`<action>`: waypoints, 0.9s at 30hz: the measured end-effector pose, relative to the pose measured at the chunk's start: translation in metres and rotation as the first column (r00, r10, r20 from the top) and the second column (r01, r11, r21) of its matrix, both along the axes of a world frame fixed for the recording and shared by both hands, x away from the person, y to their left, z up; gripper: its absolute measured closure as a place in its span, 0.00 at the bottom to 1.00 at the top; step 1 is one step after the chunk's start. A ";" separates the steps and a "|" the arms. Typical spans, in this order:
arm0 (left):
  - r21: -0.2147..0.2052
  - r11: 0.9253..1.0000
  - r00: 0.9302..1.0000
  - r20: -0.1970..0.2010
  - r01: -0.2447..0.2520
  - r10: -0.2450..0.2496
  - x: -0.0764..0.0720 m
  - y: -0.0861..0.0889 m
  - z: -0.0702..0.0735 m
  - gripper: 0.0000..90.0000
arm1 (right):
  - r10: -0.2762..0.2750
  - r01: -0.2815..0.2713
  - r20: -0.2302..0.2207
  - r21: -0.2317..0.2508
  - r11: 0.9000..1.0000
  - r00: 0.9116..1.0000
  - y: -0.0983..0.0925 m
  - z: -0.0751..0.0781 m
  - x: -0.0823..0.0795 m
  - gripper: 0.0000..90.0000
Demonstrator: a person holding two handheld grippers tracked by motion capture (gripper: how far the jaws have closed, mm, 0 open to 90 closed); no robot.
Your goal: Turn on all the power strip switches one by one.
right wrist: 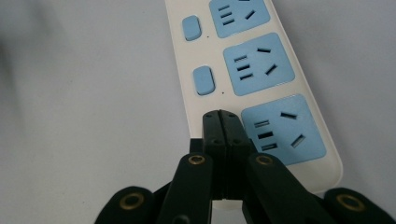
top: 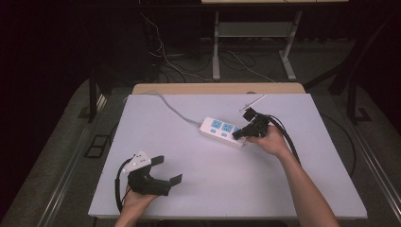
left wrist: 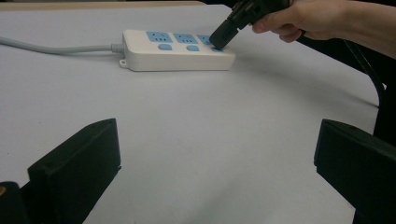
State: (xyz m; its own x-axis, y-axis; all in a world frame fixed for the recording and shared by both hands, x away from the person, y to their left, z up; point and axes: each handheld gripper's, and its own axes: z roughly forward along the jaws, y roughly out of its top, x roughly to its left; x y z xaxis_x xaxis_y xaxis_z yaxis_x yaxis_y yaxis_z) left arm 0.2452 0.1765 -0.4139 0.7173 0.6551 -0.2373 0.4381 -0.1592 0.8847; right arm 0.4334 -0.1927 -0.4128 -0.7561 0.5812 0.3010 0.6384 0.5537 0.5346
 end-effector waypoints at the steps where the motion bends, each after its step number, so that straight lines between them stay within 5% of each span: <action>1: 0.000 1.000 1.000 0.000 0.000 0.000 0.000 0.000 0.000 0.00 | 0.000 0.000 0.004 -0.001 1.000 1.000 0.000 0.000 0.000 1.00; 27: 0.001 1.000 1.000 -0.002 0.001 -0.001 0.000 0.000 0.000 0.00 | -0.004 0.003 0.041 0.023 1.000 0.999 -0.003 -0.004 -0.005 1.00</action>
State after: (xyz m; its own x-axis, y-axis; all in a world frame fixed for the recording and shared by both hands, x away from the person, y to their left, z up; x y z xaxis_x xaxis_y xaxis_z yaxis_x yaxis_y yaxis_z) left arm 0.2454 0.1764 -0.4143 0.7173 0.6551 -0.2375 0.4394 -0.1607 0.8838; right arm 0.4288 -0.1957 -0.4169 -0.7661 0.5771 0.2829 0.6176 0.5391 0.5727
